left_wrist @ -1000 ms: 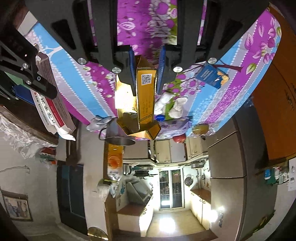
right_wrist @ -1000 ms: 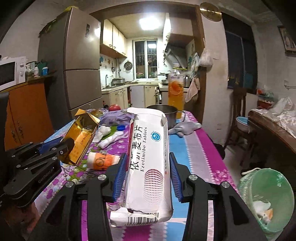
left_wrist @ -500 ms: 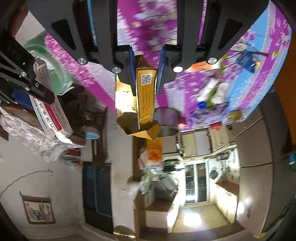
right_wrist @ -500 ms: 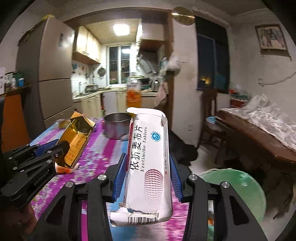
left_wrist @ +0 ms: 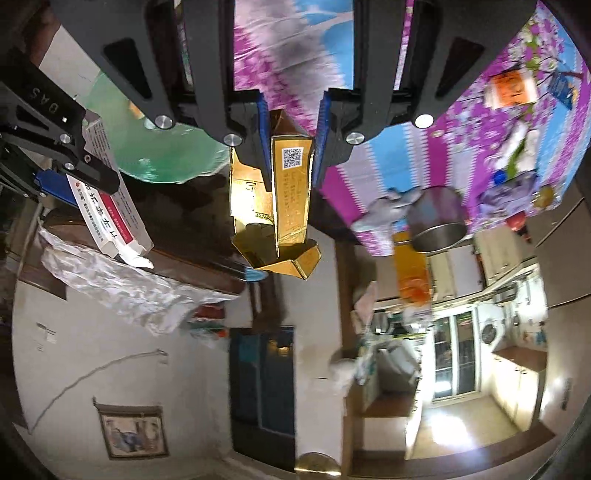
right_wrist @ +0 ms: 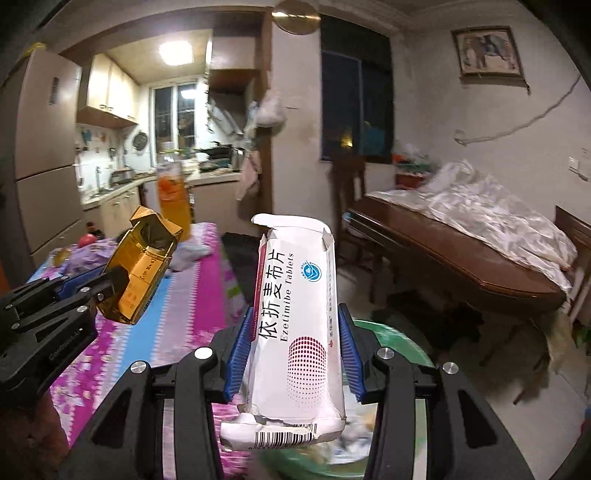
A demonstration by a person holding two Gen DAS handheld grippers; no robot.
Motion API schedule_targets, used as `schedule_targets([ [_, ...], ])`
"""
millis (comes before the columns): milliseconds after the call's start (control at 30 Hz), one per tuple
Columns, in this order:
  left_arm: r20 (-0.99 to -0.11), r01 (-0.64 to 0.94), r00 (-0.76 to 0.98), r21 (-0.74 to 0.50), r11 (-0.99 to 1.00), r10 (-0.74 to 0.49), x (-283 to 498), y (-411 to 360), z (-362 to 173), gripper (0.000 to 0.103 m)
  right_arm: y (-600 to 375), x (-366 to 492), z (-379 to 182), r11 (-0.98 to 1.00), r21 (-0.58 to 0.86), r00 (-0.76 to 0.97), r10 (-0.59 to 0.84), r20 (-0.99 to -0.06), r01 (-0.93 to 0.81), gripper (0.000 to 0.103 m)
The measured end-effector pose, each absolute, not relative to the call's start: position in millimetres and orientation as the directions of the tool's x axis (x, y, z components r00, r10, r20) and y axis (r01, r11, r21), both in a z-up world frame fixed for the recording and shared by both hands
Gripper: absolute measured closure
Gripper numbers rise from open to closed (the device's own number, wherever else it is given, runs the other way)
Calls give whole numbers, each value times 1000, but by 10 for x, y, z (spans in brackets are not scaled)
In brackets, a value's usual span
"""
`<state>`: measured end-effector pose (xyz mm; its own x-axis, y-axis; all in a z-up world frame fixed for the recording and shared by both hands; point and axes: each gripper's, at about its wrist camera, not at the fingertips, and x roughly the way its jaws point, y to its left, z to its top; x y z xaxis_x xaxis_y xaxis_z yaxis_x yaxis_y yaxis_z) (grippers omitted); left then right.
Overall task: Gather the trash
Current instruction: 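Lift and carry the gold carton and white box over the green bin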
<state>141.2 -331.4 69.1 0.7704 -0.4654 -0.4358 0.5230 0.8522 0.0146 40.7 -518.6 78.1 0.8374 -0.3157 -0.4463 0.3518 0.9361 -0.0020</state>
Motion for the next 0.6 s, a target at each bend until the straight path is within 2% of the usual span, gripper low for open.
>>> schedule_targets([
  [200,-483,588,713,17,809,-508,1423,-3780,637,84,-5852,419,747,915,15,778,-334,-533,403,58],
  [433,-607,644,610,4,765,-510,1492,-4269,416,84,-6351,720,499,918,82,690,-231,-686,388,58],
  [600,-665,661,557,-6,750,-497,1558,-4425,282,84,-6412,897,302,917,103,630,-179,-756,384,58],
])
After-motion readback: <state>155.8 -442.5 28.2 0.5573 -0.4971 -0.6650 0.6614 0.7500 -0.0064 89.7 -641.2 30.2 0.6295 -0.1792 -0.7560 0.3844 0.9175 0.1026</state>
